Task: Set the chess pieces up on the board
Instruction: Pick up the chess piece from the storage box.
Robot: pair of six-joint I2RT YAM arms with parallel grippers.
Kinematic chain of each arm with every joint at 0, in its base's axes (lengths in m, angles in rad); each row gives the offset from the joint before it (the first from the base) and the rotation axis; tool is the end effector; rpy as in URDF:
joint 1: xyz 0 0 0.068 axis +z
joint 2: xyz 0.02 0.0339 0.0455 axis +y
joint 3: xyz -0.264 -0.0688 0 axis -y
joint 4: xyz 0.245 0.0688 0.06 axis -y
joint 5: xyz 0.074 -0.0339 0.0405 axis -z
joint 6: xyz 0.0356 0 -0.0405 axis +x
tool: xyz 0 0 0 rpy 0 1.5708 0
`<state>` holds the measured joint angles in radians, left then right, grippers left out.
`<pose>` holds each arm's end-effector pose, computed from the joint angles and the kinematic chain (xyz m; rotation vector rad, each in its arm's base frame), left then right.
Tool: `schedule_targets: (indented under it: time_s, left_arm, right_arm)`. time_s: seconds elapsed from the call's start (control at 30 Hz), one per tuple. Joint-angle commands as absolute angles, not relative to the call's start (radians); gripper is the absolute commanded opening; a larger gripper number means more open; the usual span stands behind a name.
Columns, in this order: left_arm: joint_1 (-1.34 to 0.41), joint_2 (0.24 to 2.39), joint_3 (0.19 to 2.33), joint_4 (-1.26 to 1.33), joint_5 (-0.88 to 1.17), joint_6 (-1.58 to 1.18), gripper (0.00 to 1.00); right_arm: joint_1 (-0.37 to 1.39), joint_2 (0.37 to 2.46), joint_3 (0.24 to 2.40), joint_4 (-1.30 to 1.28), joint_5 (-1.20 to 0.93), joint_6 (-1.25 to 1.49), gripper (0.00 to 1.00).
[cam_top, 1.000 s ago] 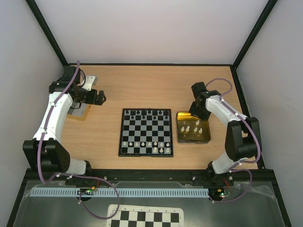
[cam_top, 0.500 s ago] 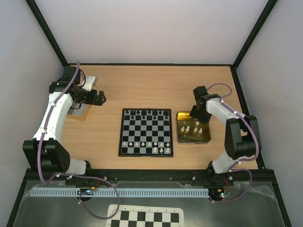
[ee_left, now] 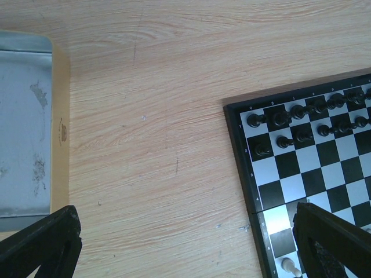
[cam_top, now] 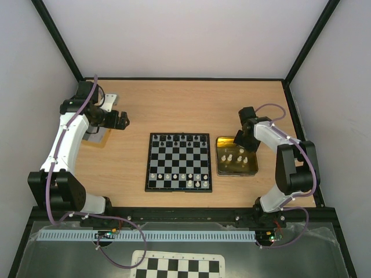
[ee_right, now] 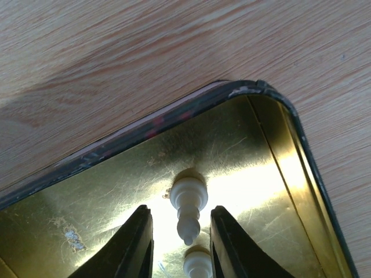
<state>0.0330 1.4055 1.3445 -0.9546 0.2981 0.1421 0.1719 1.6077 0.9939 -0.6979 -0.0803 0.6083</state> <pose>0.2819 -0.0012 0.3271 0.2477 2.5371 -0.3175 0.2878 0.0529 0.1794 0.6175 2.8558 0.2533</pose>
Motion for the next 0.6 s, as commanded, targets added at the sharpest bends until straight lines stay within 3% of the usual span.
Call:
schedule_targets:
  time_s: [0.0, 0.37, 0.47, 0.57]
  left_arm:
    - [0.032, 1.387, 1.357, -0.977, 0.288, 0.147, 0.99]
    - [0.032, 1.399, 1.364, -0.974, 0.294, 0.145, 0.99]
    - [0.032, 1.404, 1.370, -0.975, 0.296, 0.145, 0.99]
    - [0.032, 1.404, 1.372, -0.976, 0.296, 0.144, 0.99]
  right_arm:
    - [0.160, 1.632, 0.988, -0.680, -0.080, 0.594, 0.24]
    - [0.160, 1.643, 0.980, -0.674, -0.083, 0.585, 0.20]
    - [0.160, 1.647, 0.982, -0.675, -0.078, 0.583, 0.07]
    - [0.158, 1.650, 0.985, -0.677, -0.079, 0.583, 0.02]
